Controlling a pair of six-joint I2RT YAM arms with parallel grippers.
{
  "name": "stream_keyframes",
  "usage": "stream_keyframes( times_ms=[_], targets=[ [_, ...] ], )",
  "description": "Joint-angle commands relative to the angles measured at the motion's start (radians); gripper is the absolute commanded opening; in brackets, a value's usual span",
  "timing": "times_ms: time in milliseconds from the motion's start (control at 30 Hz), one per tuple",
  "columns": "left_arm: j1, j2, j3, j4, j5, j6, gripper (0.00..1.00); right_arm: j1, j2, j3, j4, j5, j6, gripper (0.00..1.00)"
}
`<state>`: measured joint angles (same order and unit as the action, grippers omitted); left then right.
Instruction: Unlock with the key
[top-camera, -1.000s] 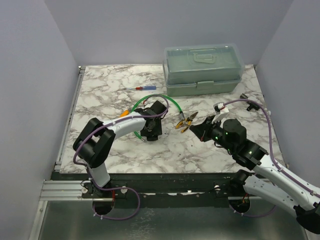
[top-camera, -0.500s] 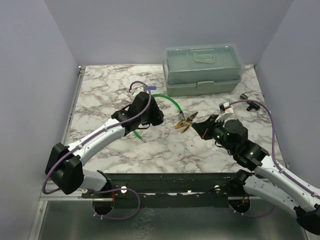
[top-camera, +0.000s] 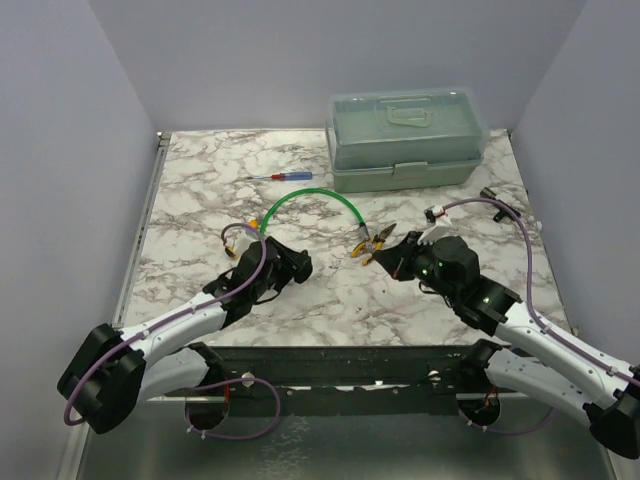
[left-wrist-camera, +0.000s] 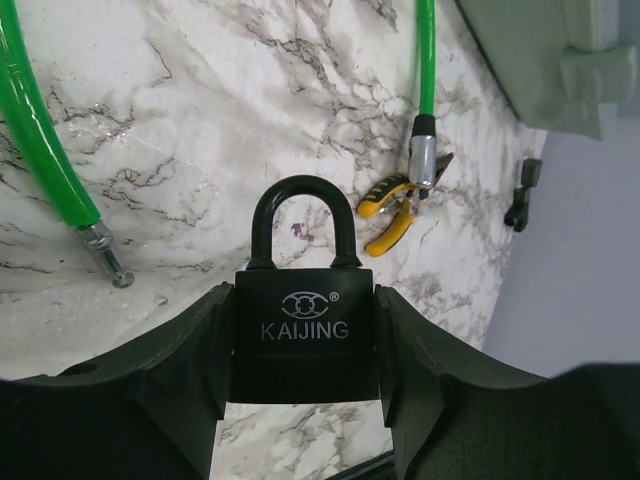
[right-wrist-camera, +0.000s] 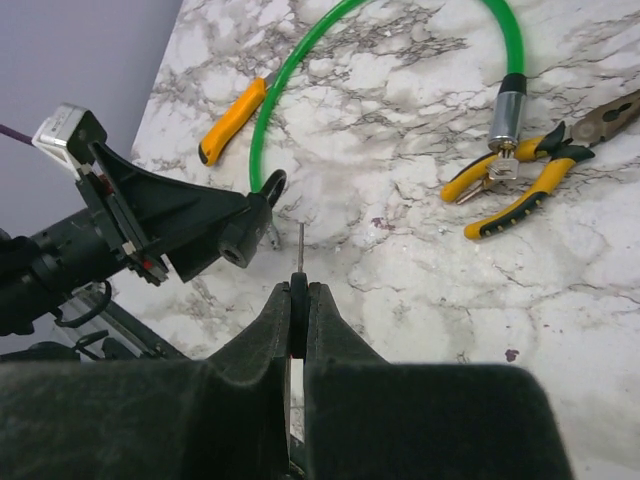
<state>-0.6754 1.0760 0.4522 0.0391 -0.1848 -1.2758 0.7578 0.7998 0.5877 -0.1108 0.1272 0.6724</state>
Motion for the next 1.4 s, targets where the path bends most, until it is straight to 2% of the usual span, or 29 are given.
stream_keyframes(
  times_ms=[0,233,533,933,1367],
  targets=[
    [-0.001,-0.069,-0.014,0.26,-0.094,-0.2,0.0,0.001,0.032,-0.005,0.083,-0.07,0.031,0.0],
    [0.0,-0.113,-0.092,0.287,-0.165,-0.392,0.0,0.003,0.126,-0.02,0.197,-0.161,0.088,0.0],
    [-0.001,-0.119,-0.147,0.311,-0.176,-0.591,0.0,0.036,0.257,0.02,0.289,-0.175,0.089,0.0],
    [-0.005,-0.045,-0.151,0.314,-0.152,-0.691,0.0,0.148,0.404,0.053,0.368,-0.021,0.059,0.0],
    [-0.005,0.106,-0.129,0.312,-0.107,-0.692,0.0,0.149,0.356,-0.043,0.337,0.1,0.093,0.0]
  ],
)
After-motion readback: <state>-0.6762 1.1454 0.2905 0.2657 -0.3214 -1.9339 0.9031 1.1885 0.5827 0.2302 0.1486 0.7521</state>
